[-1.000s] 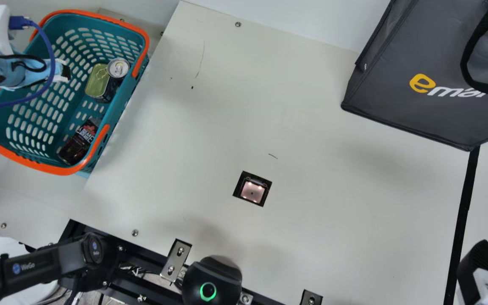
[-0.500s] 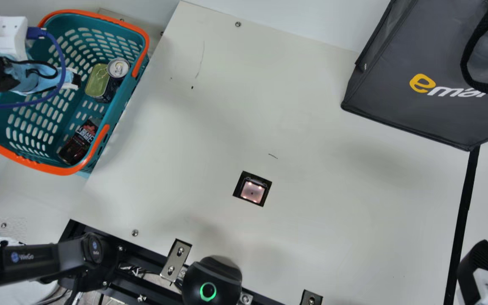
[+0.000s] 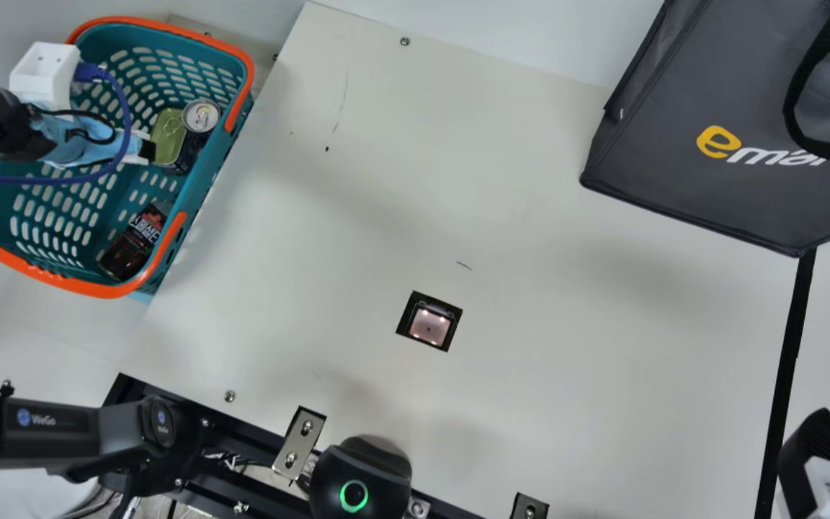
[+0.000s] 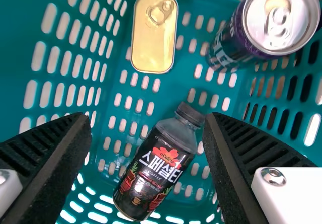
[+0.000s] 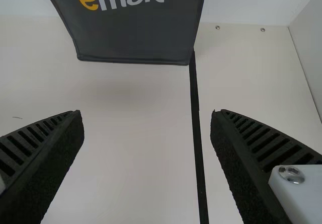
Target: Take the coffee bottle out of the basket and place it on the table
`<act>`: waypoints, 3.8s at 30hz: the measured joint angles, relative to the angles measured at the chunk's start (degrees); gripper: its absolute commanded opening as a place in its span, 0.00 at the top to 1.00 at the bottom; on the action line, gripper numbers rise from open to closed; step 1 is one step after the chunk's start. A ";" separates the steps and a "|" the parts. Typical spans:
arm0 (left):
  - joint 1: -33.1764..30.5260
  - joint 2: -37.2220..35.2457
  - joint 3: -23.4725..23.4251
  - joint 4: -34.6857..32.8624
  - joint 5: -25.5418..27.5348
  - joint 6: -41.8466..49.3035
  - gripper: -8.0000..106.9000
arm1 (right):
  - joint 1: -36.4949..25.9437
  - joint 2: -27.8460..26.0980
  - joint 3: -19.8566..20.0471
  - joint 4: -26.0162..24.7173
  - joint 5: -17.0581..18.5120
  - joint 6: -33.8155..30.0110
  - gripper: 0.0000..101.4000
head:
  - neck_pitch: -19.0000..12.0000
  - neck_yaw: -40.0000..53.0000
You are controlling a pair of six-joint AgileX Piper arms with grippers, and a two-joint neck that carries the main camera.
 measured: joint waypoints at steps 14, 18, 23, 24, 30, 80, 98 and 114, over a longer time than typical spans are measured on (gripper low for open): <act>1.05 4.22 1.13 -1.73 -2.12 9.37 0.15 | 0.00 0.00 0.00 0.00 -0.05 0.00 0.10 | 0.00 0.00; 1.03 5.44 1.26 -2.16 -2.73 11.66 0.15 | 0.00 0.00 0.00 0.00 -0.05 0.00 0.10 | 0.00 0.00; 1.03 6.69 1.95 -2.44 -3.92 14.18 0.15 | 0.00 0.00 0.00 0.00 -0.05 0.00 0.10 | 0.00 0.00; 1.03 6.78 2.11 -2.56 -4.29 14.65 0.15 | 0.00 0.00 0.00 0.00 -0.05 0.00 0.10 | 0.00 0.00; 0.43 8.04 3.47 -3.02 -6.07 16.81 0.15 | 0.00 0.00 0.00 0.00 -0.05 0.00 0.10 | 0.00 0.00; -2.89 18.17 7.92 -12.51 -17.42 31.06 0.15 | 0.00 0.00 0.00 0.00 -0.06 0.00 0.10 | 0.00 0.00; -3.10 22.40 6.56 -16.37 -20.29 33.55 0.50 | 0.00 0.00 0.00 0.00 -0.06 0.00 0.10 | 0.00 0.00; -1.84 19.31 6.25 -14.96 -16.90 29.34 0.84 | 0.00 0.00 0.00 0.00 -0.01 0.00 0.10 | 0.00 0.00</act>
